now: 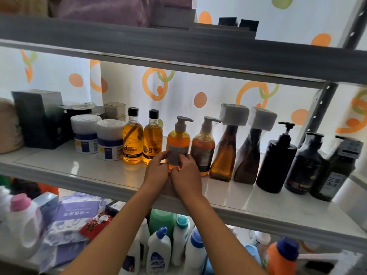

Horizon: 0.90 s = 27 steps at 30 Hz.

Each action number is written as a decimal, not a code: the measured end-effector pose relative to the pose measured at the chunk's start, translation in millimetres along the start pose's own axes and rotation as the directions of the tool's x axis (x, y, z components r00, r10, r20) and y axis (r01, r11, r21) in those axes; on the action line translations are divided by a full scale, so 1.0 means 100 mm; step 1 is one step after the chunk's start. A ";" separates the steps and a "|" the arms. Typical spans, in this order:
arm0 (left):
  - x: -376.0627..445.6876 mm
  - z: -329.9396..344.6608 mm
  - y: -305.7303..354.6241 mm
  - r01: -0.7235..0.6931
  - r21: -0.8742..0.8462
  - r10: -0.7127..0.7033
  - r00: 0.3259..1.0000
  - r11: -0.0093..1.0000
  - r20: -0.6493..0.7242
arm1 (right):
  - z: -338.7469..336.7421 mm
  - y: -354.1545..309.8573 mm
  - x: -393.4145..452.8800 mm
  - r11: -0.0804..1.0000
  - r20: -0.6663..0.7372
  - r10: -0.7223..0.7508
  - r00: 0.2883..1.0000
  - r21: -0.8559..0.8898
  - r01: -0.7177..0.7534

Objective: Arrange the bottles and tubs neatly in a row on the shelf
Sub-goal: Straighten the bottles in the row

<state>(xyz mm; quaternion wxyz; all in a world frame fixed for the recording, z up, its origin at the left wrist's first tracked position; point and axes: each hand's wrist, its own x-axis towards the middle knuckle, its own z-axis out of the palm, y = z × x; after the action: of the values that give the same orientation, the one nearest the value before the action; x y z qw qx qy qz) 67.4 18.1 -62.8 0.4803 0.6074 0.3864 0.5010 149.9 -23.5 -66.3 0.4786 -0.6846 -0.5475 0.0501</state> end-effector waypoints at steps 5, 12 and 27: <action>0.03 -0.30 -0.02 -0.057 0.161 0.109 0.935 0.985 -0.338 | 0.09 -0.11 -0.03 1.000 -0.073 0.018 0.997 0.012 -0.017; 0.32 -0.73 -0.18 0.030 0.503 0.156 0.933 0.864 -0.324 | 0.46 -0.38 0.00 0.989 0.083 -0.133 0.988 0.070 0.128; 0.52 -0.79 -0.46 -0.131 0.624 0.288 0.945 0.770 -0.158 | 0.63 -0.34 0.14 0.992 0.224 -0.101 0.969 0.094 0.082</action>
<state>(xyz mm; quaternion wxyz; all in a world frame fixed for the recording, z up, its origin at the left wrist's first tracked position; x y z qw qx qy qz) 1.1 93.8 -92.2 0.1501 0.7019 0.5115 0.4723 94.3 23.8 -70.1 0.4428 -0.6274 -0.6273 0.1292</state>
